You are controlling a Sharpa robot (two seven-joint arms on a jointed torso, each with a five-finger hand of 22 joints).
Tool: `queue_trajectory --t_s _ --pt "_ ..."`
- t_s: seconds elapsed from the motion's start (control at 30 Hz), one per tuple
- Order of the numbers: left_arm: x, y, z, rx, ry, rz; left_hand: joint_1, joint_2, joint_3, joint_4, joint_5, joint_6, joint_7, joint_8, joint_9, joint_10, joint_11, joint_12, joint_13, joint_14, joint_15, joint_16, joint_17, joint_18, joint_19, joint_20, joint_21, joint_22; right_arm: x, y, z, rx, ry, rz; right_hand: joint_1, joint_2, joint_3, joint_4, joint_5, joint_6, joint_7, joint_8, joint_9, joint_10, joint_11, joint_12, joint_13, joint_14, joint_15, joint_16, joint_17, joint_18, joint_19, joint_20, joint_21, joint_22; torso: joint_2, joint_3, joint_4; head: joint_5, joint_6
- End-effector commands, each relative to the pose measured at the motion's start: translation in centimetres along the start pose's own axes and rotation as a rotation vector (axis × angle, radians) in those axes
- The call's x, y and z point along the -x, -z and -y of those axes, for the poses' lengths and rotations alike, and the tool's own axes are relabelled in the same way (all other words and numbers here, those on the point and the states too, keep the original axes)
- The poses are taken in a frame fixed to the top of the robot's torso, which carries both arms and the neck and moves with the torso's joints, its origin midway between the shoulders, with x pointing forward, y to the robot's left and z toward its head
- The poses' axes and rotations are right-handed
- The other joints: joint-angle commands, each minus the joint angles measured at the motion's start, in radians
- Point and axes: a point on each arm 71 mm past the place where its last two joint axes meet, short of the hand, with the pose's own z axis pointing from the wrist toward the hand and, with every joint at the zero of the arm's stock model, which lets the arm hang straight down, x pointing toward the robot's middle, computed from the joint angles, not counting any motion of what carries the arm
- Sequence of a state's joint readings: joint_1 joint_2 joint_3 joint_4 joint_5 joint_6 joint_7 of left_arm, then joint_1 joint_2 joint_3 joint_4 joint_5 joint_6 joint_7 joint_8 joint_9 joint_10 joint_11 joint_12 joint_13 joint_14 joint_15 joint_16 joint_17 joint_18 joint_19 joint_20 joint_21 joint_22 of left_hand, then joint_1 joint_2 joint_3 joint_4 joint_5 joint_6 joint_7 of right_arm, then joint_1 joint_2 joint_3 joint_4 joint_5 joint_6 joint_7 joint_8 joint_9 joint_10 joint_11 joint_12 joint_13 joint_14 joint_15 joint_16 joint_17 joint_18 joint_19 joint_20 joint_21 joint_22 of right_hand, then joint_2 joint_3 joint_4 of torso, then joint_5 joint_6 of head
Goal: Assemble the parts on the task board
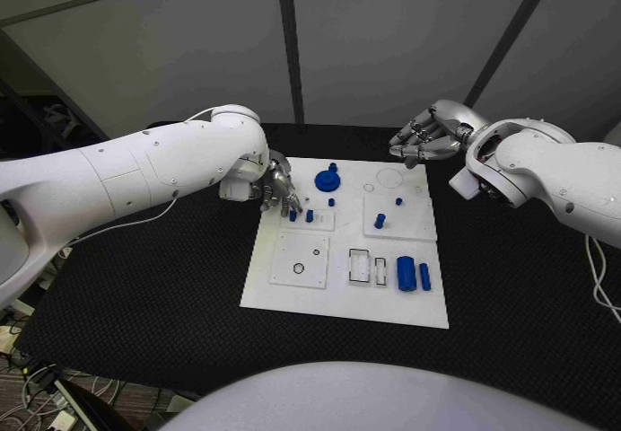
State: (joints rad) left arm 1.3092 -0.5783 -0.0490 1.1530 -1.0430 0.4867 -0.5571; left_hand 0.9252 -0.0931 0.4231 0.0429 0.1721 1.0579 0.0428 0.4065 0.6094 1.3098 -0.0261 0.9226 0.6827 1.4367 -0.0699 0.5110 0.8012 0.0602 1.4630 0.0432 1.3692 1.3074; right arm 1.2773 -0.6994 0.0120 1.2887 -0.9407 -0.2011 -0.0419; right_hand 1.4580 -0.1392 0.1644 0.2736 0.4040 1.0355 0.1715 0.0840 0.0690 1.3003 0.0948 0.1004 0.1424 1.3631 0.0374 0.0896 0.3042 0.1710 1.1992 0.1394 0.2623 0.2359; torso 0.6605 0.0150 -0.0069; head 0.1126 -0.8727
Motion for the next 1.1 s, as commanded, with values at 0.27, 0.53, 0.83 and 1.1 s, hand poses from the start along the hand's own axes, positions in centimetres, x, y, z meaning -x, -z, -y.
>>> queue_trajectory --t_s 0.27,0.53,0.83,1.1 --pt "1.6 1.0 -0.3 -0.041 0.133 0.163 -0.021 -0.005 -0.031 0.01 -0.003 -0.025 0.014 -0.021 -0.01 -0.048 0.012 -0.059 -0.071 0.0 0.004 -0.008 -0.003 -0.008 0.009 0.0 -0.06 0.193 0.1 0.0 -0.2 0.012 -0.001 -0.002 0.0 0.002 0.005 -0.002 0.005 -0.009 0.001 0.003 0.0 -0.007 -0.001 0.001 0.002 -0.006 0.001 -0.003 0.002 0.01 0.0 0.003 -0.006 -0.001 -0.001 0.0004 0.0006 -0.002 0.0" --pt "2.3 2.0 -1.2 -0.126 0.333 0.287 0.014 -0.012 -0.163 0.04 -0.005 -0.109 0.054 -0.07 -0.048 -0.147 0.048 -0.121 -0.127 -0.039 0.033 -0.031 -0.01 0.033 -0.089 0.023 -0.304 0.121 0.1 0.0 -0.1 0.011 -0.001 0.003 0.0 0.002 0.005 -0.001 0.005 -0.009 0.001 0.002 0.0 -0.007 -0.001 0.001 0.002 -0.007 0.001 -0.003 0.002 0.01 0.0 0.003 -0.007 -0.001 -0.001 0.0006 0.0003 -0.005 0.0" --pt "1.7 3.4 -0.7 -0.357 0.395 0.529 0.257 0.017 -0.2 -0.025 0.005 -0.209 0.092 -0.1 -0.109 -0.352 0.091 -0.217 -0.19 -0.103 0.07 0.321 0.246 0.098 -0.314 0.053 -0.759 -0.018 0.1 0.2 -0.3 0.023 0.004 0.015 0.004 0.003 0.008 -0.004 0.007 -0.006 0.001 0.005 0.001 -0.014 0.0 -0.002 0.001 -0.012 0.003 -0.006 0.003 0.01 -0.002 0.004 -0.009 -0.002 -0.002 0.0005 0.0001 -0.014 0.0" --pt "0.0 3.6 1.1 -0.565 0.178 0.717 0.39 -0.008 -0.129 -0.084 0.006 -0.21 0.092 -0.143 -0.211 -0.45 0.124 -0.371 -0.332 -0.305 0.105 0.153 0.079 0.121 -0.42 0.09 -0.969 -0.121 -0.2 0.5 0.0 0.032 0.016 0.031 0.02 0.006 0.017 -0.015 0.008 0.013 -0.003 0.016 0.004 -0.028 0.0 -0.008 0.001 -0.023 0.004 -0.011 0.004 0.01 -0.006 0.004 -0.013 -0.004 0.0 0.0 -0.0026 -0.028 0.002"
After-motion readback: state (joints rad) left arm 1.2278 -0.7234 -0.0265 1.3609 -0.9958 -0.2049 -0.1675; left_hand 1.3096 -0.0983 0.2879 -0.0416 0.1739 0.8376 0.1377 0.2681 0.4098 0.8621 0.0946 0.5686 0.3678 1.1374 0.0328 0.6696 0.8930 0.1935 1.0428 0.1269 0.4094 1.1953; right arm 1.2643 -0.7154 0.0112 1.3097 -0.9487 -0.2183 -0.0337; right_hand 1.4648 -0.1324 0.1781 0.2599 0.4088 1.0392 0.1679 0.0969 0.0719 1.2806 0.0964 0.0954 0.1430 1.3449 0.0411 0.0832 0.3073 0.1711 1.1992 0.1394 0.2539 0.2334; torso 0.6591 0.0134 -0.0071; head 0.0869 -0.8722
